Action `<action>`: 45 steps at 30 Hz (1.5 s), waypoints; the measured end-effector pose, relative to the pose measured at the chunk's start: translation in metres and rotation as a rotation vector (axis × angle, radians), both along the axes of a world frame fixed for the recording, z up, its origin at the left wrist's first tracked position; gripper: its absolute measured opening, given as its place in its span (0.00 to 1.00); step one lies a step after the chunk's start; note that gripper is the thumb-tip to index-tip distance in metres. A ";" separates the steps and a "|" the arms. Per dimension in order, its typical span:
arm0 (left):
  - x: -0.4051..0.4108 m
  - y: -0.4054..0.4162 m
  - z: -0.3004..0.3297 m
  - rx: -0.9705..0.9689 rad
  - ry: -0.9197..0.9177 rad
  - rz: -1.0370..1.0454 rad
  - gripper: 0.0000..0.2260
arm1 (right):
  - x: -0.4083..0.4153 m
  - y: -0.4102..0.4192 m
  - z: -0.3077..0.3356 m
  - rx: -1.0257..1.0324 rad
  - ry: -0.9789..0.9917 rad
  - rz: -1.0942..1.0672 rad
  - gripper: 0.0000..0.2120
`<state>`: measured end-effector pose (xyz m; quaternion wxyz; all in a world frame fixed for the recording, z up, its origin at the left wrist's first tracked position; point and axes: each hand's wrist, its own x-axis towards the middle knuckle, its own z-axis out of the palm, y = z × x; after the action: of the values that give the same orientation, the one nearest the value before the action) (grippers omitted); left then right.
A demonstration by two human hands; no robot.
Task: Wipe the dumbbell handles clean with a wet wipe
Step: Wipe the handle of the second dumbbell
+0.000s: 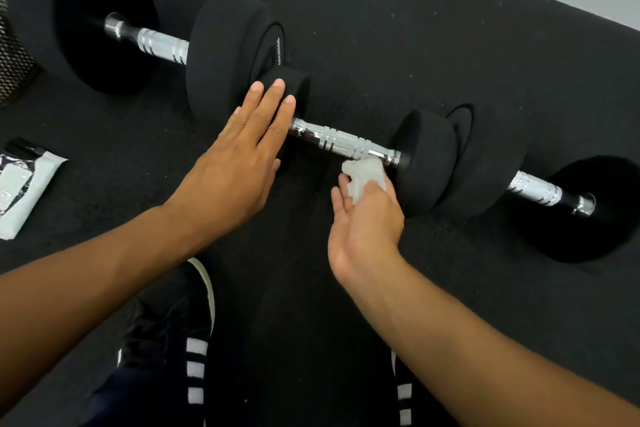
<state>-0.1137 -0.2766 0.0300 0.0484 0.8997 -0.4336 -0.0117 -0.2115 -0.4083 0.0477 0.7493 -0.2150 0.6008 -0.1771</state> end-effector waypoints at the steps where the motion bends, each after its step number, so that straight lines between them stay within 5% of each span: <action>1: 0.000 0.000 0.000 0.001 -0.003 0.001 0.35 | -0.008 0.004 0.002 0.013 -0.020 0.018 0.21; 6: -0.002 -0.001 -0.001 0.014 -0.014 0.003 0.34 | -0.013 0.011 -0.017 0.139 0.060 0.100 0.22; 12: 0.002 0.000 -0.001 0.001 -0.011 -0.018 0.34 | 0.036 -0.014 -0.023 -0.043 0.118 0.054 0.15; 20: 0.004 0.002 0.000 -0.016 0.022 -0.027 0.35 | 0.024 -0.003 0.004 -0.148 0.095 0.052 0.22; 25: 0.001 0.001 -0.001 -0.032 0.033 -0.006 0.34 | 0.003 0.005 0.020 -0.753 -0.096 0.547 0.26; 31: -0.001 -0.002 0.001 -0.018 0.006 -0.007 0.33 | 0.023 -0.040 -0.037 -1.571 0.186 1.294 0.30; 34: 0.000 -0.002 0.001 -0.005 -0.004 -0.012 0.33 | 0.032 -0.042 -0.046 -1.667 0.339 1.540 0.30; 37: -0.001 -0.001 0.001 -0.010 0.004 -0.004 0.33 | 0.037 -0.032 -0.045 -1.788 0.281 1.623 0.30; 45: 0.002 0.000 0.000 -0.004 0.008 -0.015 0.34 | 0.035 -0.044 -0.041 -1.797 0.305 1.563 0.24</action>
<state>-0.1120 -0.2764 0.0302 0.0519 0.8962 -0.4403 -0.0147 -0.1769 -0.4526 0.0062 0.1573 -0.9862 0.0522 -0.0033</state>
